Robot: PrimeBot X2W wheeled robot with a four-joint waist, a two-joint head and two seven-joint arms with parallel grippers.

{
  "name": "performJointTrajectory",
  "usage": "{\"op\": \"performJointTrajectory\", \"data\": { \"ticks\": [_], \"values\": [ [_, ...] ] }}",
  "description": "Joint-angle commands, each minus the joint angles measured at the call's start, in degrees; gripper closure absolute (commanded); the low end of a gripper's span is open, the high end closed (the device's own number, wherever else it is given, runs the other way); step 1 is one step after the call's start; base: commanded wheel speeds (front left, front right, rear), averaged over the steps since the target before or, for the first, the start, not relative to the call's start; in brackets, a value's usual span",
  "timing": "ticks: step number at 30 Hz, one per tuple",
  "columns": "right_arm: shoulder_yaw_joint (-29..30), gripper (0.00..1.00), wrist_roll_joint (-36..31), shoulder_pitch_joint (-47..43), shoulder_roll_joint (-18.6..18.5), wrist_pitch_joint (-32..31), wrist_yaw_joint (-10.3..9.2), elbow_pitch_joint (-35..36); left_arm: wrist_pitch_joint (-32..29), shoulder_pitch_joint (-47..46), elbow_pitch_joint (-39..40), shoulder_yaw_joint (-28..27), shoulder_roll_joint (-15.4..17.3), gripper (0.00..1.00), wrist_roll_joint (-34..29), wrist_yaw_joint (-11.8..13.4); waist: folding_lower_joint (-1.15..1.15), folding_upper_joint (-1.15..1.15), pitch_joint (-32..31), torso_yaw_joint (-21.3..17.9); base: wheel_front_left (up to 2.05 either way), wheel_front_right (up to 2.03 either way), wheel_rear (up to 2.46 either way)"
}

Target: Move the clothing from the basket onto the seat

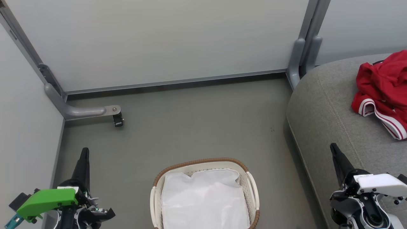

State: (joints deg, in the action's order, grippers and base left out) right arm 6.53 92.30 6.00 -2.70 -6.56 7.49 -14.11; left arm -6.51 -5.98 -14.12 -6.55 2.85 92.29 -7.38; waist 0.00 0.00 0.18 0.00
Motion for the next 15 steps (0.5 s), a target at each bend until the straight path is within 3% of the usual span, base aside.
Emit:
{"op": "performJointTrajectory", "data": {
  "ticks": [1,15],
  "values": [
    [0.1,1.0,0.2,0.4,-0.3,-0.1,0.0,0.2,-0.3,-0.6,0.1,-0.1,0.0,1.0,0.2,-0.3,0.0,0.0,0.0,0.0,0.0,0.0,0.0],
    [0.1,1.0,0.2,0.4,-0.3,-0.1,0.0,0.2,-0.3,-0.6,0.1,-0.1,0.0,1.0,0.2,-0.3,0.0,0.0,0.0,0.0,0.0,0.0,0.0]
  ]
}}
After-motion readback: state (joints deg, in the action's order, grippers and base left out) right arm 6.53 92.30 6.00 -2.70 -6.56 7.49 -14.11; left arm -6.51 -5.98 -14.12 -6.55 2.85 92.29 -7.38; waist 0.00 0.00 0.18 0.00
